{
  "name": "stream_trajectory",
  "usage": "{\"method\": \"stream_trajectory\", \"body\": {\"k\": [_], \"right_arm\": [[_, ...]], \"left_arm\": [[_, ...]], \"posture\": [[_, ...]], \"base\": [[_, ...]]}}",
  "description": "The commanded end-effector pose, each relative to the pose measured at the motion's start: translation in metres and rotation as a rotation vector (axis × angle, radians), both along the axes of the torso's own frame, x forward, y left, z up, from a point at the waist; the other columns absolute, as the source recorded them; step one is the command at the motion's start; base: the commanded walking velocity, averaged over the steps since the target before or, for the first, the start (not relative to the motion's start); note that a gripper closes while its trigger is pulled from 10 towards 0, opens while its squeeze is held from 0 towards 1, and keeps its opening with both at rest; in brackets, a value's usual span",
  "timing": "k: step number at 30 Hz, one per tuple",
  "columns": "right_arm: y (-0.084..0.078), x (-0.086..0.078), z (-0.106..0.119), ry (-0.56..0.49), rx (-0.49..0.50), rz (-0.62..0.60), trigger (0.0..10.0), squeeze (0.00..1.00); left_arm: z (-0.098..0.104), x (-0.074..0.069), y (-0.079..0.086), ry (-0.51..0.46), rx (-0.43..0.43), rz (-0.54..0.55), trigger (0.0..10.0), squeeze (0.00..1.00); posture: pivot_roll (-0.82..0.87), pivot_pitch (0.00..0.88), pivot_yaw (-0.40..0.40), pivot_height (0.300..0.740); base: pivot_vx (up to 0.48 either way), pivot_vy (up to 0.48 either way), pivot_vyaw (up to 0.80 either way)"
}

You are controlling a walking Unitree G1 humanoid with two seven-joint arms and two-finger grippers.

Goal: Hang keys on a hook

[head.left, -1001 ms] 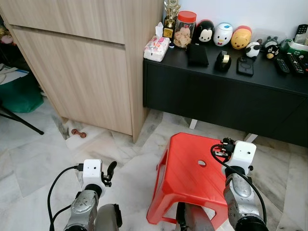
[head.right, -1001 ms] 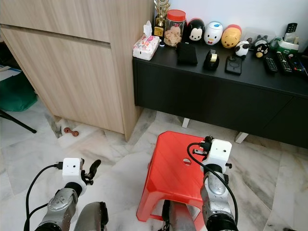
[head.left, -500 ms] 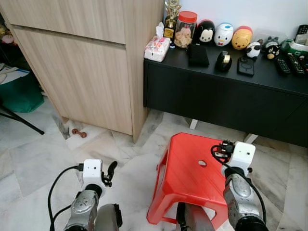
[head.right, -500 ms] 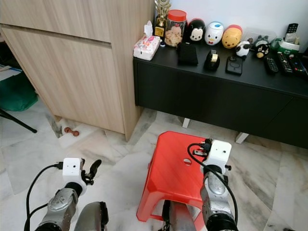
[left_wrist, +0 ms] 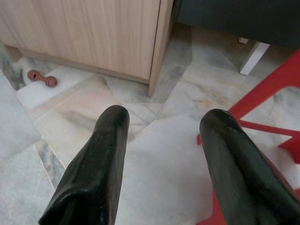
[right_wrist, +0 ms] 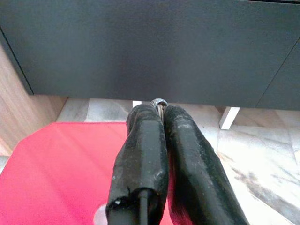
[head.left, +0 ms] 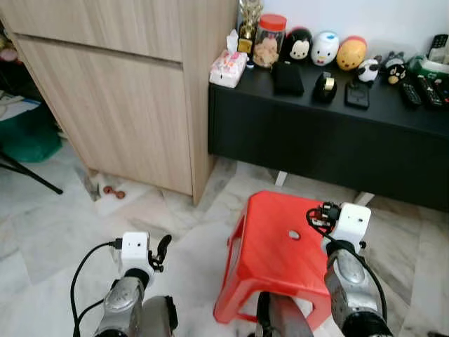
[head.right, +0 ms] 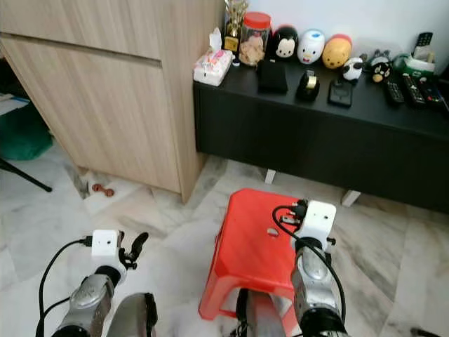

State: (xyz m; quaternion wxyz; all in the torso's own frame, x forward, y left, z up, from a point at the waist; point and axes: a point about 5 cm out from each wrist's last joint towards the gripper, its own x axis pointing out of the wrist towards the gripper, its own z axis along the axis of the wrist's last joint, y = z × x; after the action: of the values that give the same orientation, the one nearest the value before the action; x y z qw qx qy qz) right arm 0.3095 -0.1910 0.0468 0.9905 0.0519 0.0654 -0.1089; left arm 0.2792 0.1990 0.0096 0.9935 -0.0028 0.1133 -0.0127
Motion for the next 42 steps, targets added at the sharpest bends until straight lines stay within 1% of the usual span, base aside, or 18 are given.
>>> {"method": "stream_trajectory", "body": {"k": [1,13,21,22,24,35,40,42], "right_arm": [[-0.0013,-0.0005,-0.0004,0.006,0.003,-0.002,10.0,0.00],[-0.0012,-0.0010,-0.0015,0.015,0.005,0.000,10.0,0.00],[-0.0001,-0.0003,-0.0016,0.020,0.009,0.005,10.0,0.00],[0.0002,-0.0003,0.0007,-0.002,0.014,0.007,10.0,0.00],[0.0003,-0.0003,0.0016,-0.010,0.014,0.010,10.0,0.00],[0.0000,-0.0009,0.0008,-0.002,0.009,0.013,10.0,0.00],[-0.0007,-0.0018,-0.0008,0.006,0.009,0.011,10.0,0.00],[-0.0011,-0.0022,-0.0016,0.010,0.008,0.009,10.0,0.00]], "left_arm": [[-0.0023,-0.0021,-0.0014,0.005,-0.012,0.001,10.0,0.00],[-0.0026,-0.0024,-0.0014,0.005,-0.014,0.003,10.0,0.00],[-0.0022,-0.0023,-0.0005,0.003,-0.009,0.005,10.0,0.00],[-0.0022,-0.0023,-0.0001,0.004,-0.007,0.007,10.0,0.00],[-0.0022,-0.0023,-0.0001,0.004,-0.007,0.007,10.0,0.00],[-0.0021,-0.0026,-0.0001,-0.001,-0.011,0.012,10.0,0.00],[-0.0019,-0.0024,-0.0003,-0.002,-0.012,0.011,10.0,0.00],[-0.0019,-0.0024,-0.0005,-0.002,-0.012,0.011,10.0,0.00]], "posture": [[0.09,0.085,-0.091,0.585],[0.10,0.091,-0.092,0.585],[0.10,0.091,-0.091,0.585],[0.10,0.092,-0.091,0.585],[0.09,0.092,-0.091,0.589],[0.09,0.092,-0.093,0.659],[0.09,0.091,-0.094,0.679],[0.09,0.090,-0.094,0.694]], "base": [[-0.292,0.000,0.00],[-0.293,0.000,0.00],[0.035,0.000,0.00],[0.000,0.000,0.00],[0.000,0.000,0.00],[0.000,0.000,0.00],[0.000,0.000,0.00],[0.000,0.000,0.00]]}}
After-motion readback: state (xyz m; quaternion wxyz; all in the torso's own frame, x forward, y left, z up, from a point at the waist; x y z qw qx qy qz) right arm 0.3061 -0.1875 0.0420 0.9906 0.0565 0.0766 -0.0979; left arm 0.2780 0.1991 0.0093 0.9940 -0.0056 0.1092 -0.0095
